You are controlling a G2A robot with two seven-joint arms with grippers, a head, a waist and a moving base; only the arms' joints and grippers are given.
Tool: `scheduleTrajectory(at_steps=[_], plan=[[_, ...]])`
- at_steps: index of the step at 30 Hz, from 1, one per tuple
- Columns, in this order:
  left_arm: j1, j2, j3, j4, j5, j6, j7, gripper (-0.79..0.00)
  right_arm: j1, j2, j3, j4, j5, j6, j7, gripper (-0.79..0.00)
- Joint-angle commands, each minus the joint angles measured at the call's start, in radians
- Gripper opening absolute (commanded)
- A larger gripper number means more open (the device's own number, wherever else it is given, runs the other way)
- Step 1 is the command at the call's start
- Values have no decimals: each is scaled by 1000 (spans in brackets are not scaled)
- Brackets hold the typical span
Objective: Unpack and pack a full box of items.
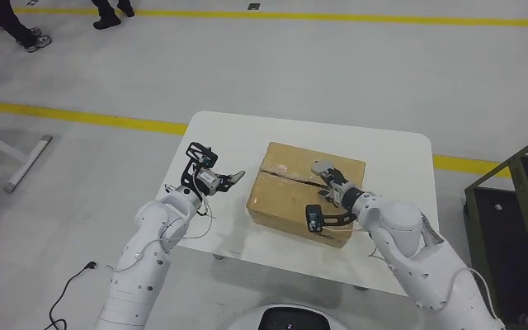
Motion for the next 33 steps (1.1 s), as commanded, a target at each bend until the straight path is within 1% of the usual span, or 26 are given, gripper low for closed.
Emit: scheduleTrajectory(at_steps=[1,3,6,10,12,13,14,15,16,17,18,19,20,21,22,25,26,27,28,33], plan=[[0,0,0,0,0,0,0,0,-25,8,34,-19,-4,-12,-9,0],[0,0,0,0,0,0,0,0,-56,17,75,-43,-2,-26,-27,0],[0,0,0,0,0,0,0,0,-105,27,153,-67,43,-30,-46,0],[0,0,0,0,0,0,0,0,-165,35,268,-85,167,-40,-59,0],[0,0,0,0,0,0,0,0,-191,34,325,-71,292,-38,-76,0],[0,0,0,0,0,0,0,0,-197,31,352,-45,377,-57,-72,0],[0,0,0,0,0,0,0,0,-197,26,369,-14,495,-80,-84,0],[0,0,0,0,0,0,0,0,-189,22,383,26,594,-111,-70,0],[0,0,0,0,0,0,0,0,-176,19,378,48,656,-151,-44,-200],[0,0,0,0,0,0,0,0,-159,14,372,73,747,-182,-46,-394],[0,0,0,0,0,0,0,0,-140,10,368,113,813,-188,-27,-440],[0,0,0,0,0,0,0,0,-120,6,353,131,859,-200,-8,-536],[0,0,0,0,0,0,0,0,-103,1,337,158,928,-213,-6,-582],[0,0,0,0,0,0,0,0,-86,-4,320,183,983,-223,7,-739],[0,0,0,0,0,0,0,0,-66,-9,303,204,1037,-235,12,-785],[0,0,0,0,0,0,0,0,-12,-20,249,245,1130,-250,66,-785],[0,0,0,0,0,0,0,0,7,-22,234,243,1126,-253,88,-785],[0,0,0,0,0,0,0,0,17,-22,226,240,1116,-255,99,-462],[0,0,0,0,0,0,0,0,17,-22,226,240,1116,-255,99,-345],[0,0,0,0,0,0,0,0,17,-22,226,240,1116,-255,99,-345]])
